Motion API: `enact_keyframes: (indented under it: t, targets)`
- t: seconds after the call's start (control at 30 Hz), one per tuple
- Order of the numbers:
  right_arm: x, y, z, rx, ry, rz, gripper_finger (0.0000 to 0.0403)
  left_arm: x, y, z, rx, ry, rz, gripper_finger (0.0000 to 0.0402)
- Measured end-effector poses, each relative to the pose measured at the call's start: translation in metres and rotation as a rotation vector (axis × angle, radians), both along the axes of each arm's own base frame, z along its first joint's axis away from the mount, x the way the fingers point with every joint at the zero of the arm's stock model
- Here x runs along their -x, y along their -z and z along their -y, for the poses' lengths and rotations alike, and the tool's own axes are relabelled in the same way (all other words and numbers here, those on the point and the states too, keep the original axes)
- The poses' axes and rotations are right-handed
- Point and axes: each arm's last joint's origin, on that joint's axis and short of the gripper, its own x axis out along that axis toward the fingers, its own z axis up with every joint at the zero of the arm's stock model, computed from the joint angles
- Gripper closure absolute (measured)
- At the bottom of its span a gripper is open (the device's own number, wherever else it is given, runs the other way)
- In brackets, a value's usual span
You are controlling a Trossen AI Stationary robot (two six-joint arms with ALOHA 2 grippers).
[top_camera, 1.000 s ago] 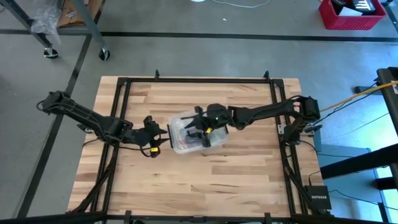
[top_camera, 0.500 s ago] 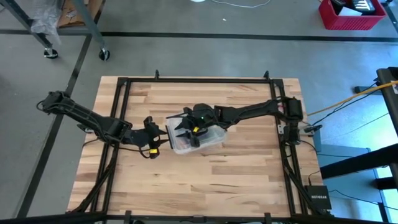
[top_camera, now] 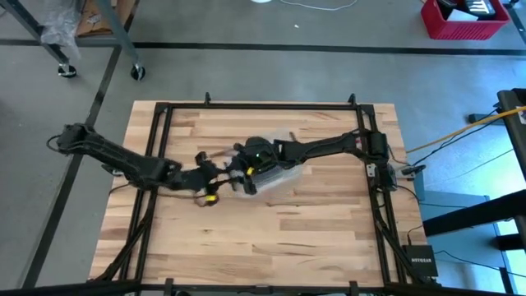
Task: Roll bandage
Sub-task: Close the transparent bin
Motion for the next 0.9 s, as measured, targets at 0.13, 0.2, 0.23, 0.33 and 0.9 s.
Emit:
enact_keyframes:
  t: [0.13,0.2,0.23,0.33,0.9]
  targets:
    - [-0.003,0.01,-0.004,0.01,-0.025,-0.017,0.0235,-0.018,-0.006,-0.003,-0.047,-0.017,0.118,0.0249]
    - [-0.001,0.013,-0.004,0.012,-0.01,-0.051,0.0235,-0.021,-0.009,-0.005,-0.057,-0.011,0.149,0.0249]
    - [0.0,0.014,-0.003,0.017,-0.002,-0.066,0.0235,-0.022,-0.009,-0.005,-0.067,-0.005,0.151,0.0249]
    - [0.001,0.015,-0.002,0.028,0.018,-0.083,0.0235,-0.021,-0.008,-0.004,-0.062,0.011,0.133,0.0249]
    - [0.025,-0.057,0.0,0.081,0.06,0.023,0.0235,0.004,-0.025,0.003,-0.011,0.043,0.162,0.0249]
